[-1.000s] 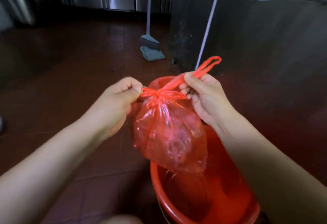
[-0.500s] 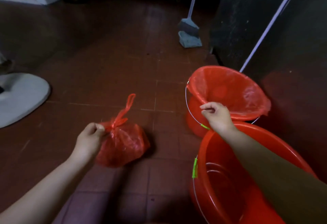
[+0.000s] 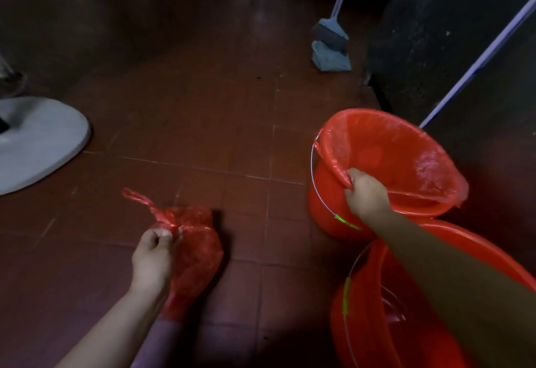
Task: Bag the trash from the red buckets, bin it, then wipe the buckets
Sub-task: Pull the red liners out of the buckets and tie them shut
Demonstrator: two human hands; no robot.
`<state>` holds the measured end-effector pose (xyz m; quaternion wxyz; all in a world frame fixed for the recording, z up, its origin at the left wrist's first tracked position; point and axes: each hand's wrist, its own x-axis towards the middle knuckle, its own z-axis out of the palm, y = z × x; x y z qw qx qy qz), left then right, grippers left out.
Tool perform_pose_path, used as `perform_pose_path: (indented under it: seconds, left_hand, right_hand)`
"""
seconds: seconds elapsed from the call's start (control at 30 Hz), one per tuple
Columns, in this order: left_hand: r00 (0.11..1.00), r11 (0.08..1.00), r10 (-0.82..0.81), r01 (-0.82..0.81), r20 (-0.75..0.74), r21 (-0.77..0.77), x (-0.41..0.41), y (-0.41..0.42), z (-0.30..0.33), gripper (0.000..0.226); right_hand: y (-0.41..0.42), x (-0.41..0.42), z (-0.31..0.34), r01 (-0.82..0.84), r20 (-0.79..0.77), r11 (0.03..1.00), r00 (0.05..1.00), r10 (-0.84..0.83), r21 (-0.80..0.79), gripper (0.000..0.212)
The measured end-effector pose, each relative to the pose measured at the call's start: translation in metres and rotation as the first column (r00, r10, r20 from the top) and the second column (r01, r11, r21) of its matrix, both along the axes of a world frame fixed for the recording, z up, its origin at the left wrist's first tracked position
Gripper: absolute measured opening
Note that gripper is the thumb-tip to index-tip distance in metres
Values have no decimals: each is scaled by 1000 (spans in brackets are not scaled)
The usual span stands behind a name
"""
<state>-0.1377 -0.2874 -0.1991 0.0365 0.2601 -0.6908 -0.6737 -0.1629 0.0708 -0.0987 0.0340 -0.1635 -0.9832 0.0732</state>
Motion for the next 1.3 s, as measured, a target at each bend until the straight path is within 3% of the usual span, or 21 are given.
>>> perform_pose_path:
  seconds: [0.2, 0.43, 0.6, 0.7, 0.8, 0.87, 0.93, 1.0, 1.07, 1.17, 1.23, 1.3]
  left_hand:
    - [991, 990, 137, -137, -2, 26, 8, -12, 2, 26]
    - [992, 991, 121, -119, 31, -61, 22, -26, 6, 26]
    - [991, 998, 2, 6, 135, -61, 25, -27, 16, 24]
    - [995, 994, -45, 53, 91, -96, 20, -18, 32, 11]
    - [970, 969, -242, 241, 17, 58, 10, 5, 57, 8]
    - [934, 914, -357, 342, 28, 219, 7, 24, 70, 13]
    - [937, 906, -345, 318, 52, 280, 5, 36, 76, 18]
    - [959, 924, -274, 240, 78, 298, 4, 42, 79, 16]
    - [965, 913, -243, 195, 94, 359, 3, 43, 81, 15]
    - [964, 914, -242, 190, 106, 358, 2, 45, 86, 14]
    - [970, 930, -213, 165, 114, 329, 0, 46, 89, 13]
    - [978, 946, -166, 122, 125, 299, -3, 43, 90, 12]
  right_hand:
    - [-56, 10, -4, -285, 47, 957, 957, 287, -46, 26]
    - [-104, 46, -11, -540, 25, 834, 837, 546, -114, 43]
    - [-114, 70, -6, -636, 37, 754, 760, 649, -163, 40]
    - [-111, 84, -2, -690, 24, 700, 709, 705, -185, 43]
    - [-105, 92, -1, -693, 118, 680, 674, 729, -241, 37]
    - [-101, 94, 5, -603, 106, 694, 720, 686, -394, 43]
    - [-91, 91, 17, -467, 5, 715, 836, 549, -519, 40]
    - [-72, 80, 23, -439, -184, 837, 898, 399, -326, 31]
    - [-47, 66, 25, -258, -244, 958, 944, 222, -125, 40]
    - [-19, 52, 27, 32, -27, 988, 999, -36, -149, 68]
    - [-15, 46, 27, 101, 129, 973, 989, -75, -207, 78]
    - [-20, 44, 27, 113, 180, 969, 981, -74, -218, 81]
